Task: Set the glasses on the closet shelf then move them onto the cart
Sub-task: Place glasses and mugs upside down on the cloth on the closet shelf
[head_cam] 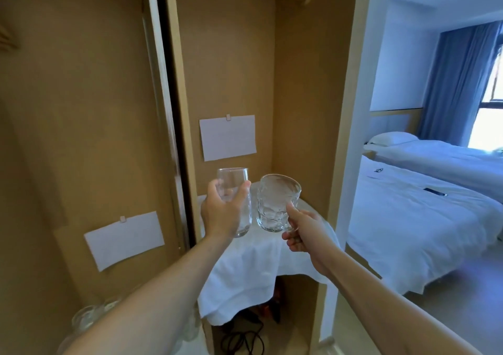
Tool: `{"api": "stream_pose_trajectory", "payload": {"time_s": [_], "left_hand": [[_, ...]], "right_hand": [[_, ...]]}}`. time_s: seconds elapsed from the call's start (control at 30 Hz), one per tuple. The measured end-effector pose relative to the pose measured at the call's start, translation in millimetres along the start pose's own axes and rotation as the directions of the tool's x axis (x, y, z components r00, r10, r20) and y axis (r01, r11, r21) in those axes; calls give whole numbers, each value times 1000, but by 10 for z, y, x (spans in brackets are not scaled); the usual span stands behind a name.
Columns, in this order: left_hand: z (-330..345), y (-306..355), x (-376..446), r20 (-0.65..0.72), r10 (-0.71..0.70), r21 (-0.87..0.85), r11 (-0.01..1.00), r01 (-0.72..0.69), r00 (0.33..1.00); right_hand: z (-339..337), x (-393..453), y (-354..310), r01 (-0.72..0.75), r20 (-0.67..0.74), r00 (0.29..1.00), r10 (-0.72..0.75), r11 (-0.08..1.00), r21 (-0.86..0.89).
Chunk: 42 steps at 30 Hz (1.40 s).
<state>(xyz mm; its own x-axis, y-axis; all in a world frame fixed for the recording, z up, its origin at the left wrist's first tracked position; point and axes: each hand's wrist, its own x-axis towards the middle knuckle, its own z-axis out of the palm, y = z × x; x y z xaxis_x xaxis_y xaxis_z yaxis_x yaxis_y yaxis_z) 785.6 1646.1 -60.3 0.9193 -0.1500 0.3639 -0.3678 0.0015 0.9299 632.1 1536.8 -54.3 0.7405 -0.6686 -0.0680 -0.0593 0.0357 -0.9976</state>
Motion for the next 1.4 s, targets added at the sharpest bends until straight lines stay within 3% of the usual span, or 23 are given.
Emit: {"api": "stream_pose_trajectory", "payload": {"time_s": [0.2,0.4,0.77,1.4], "left_hand": [[302,-13,-126,-32,-36,79,996,39,999],[553,-72,-95,32,-40,105,994,36,999],[1105,-432,585,38,-84,96,992,80,996],[1552,-1538,2052,-61,-173,128,975,180,983]], "right_hand": [[-332,113,79,-40,6,999,40,999,-1],[-466,335,172,-50,-5,999,51,998,38],[-506,1252,242,-84,-10,996,84,996,10],[187,3166,382,-156,44,987,156,988,-6]]}}
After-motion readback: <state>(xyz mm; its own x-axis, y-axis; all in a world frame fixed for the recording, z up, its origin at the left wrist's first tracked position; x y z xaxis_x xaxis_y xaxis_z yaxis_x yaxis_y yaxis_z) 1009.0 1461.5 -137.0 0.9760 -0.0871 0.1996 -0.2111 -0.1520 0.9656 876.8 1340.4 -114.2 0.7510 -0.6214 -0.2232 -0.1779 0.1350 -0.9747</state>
